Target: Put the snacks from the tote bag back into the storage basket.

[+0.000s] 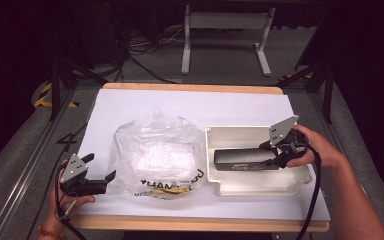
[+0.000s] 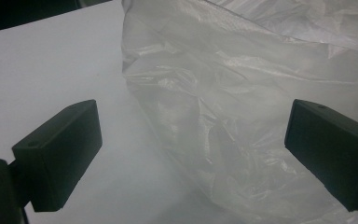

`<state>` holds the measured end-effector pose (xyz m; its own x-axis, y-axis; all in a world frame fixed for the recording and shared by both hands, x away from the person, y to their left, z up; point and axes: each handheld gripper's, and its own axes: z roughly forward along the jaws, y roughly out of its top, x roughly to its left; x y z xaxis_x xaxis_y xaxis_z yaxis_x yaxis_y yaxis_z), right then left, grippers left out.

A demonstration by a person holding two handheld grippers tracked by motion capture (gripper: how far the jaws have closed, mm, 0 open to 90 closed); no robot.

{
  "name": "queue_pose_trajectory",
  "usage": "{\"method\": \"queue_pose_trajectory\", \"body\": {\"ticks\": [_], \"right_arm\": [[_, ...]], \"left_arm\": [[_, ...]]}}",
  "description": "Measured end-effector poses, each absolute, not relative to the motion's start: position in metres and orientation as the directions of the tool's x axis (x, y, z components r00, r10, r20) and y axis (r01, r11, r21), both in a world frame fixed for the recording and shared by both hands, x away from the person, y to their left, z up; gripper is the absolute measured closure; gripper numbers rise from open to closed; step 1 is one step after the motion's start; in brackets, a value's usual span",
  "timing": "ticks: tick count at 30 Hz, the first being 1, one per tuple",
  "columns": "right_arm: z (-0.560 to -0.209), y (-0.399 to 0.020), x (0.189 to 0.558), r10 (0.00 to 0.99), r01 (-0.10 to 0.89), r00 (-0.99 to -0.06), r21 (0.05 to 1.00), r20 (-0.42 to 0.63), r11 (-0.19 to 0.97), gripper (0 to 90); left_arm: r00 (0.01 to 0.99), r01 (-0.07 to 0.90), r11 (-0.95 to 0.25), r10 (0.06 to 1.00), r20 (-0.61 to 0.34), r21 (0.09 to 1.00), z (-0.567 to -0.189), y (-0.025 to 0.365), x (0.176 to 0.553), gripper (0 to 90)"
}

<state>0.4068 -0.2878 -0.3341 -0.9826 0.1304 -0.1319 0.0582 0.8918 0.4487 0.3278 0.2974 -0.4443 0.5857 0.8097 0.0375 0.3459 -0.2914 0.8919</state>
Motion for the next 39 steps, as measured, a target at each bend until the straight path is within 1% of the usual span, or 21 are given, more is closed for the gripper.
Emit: {"method": "queue_pose_trajectory", "body": {"ticks": [3, 9, 16, 24, 26, 30, 35, 39], "right_arm": [[-0.336, -0.287, 0.41, 0.123, 0.054, -0.984, 0.433, -0.132, 0.9, 42.8], [-0.341, -0.287, 0.414, 0.14, 0.072, -0.98, 0.411, -0.138, 0.909, 42.5], [-0.351, -0.281, 0.416, 0.13, 0.082, -0.98, 0.288, -0.148, 0.954, 42.4], [-0.357, -0.279, 0.418, 0.131, 0.089, -0.979, 0.248, -0.157, 0.965, 42.2], [-0.36, -0.278, 0.419, 0.127, 0.091, -0.979, 0.214, -0.162, 0.973, 41.9], [-0.36, -0.278, 0.419, 0.14, 0.102, -0.976, 0.224, -0.164, 0.969, 41.8], [-0.36, -0.279, 0.42, 0.137, 0.1, -0.976, 0.207, -0.171, 0.973, 41.4], [-0.363, -0.284, 0.423, 0.165, 0.135, -0.972, 0.178, -0.168, 0.975, 39.4]], "left_arm": [[0.585, 0.347, -0.297, 0.81, 0.042, 0.89, -0.445, 0.297, 0.328, 4.7], [0.589, 0.348, -0.302, 0.807, 0.044, 0.888, -0.446, 0.297, 0.328, 4.7], [0.591, 0.348, -0.31, 0.805, 0.05, 0.884, -0.446, 0.296, 0.328, 4.6], [0.595, 0.353, -0.313, 0.802, 0.047, 0.882, -0.447, 0.295, 0.328, 4.6], [0.595, 0.353, -0.312, 0.802, 0.046, 0.882, -0.447, 0.295, 0.328, 4.6], [0.595, 0.351, -0.312, 0.802, 0.047, 0.883, -0.447, 0.295, 0.328, 4.6], [0.597, 0.354, -0.314, 0.801, 0.046, 0.881, -0.447, 0.294, 0.328, 4.6], [0.598, 0.353, -0.317, 0.8, 0.048, 0.88, -0.447, 0.295, 0.328, 4.6]]}}
